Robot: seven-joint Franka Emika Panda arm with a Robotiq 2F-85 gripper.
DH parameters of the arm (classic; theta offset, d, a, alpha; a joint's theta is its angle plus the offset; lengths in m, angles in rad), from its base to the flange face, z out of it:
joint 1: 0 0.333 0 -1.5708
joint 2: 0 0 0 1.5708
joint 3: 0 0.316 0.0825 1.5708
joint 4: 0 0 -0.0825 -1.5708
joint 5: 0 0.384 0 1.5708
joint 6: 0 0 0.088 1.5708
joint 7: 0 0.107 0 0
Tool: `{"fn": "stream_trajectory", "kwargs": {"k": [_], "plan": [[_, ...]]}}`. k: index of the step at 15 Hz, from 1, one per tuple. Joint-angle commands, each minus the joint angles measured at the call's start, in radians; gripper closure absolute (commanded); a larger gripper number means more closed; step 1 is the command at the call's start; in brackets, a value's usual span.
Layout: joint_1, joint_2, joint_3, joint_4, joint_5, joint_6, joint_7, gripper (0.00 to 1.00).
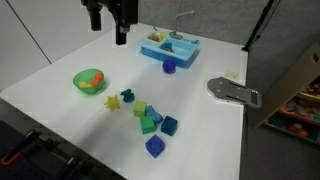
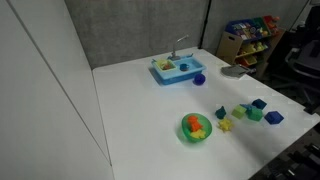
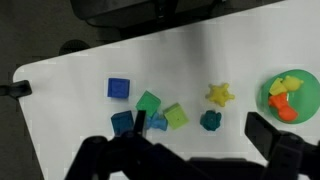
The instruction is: Put the dark blue toy on the yellow block, remove the orange toy from the bowl and put it on the table
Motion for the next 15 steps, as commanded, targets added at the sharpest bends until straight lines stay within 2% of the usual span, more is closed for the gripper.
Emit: {"fn": "stream_trajectory", "kwargs": {"k": [1, 15], "plan": [[0.005, 0.077, 0.023, 0.034, 0.009, 0.035, 0.036, 0.0], [0.03, 0.418, 0.082, 0.102, 0.021, 0.347, 0.04, 0.0]]}}
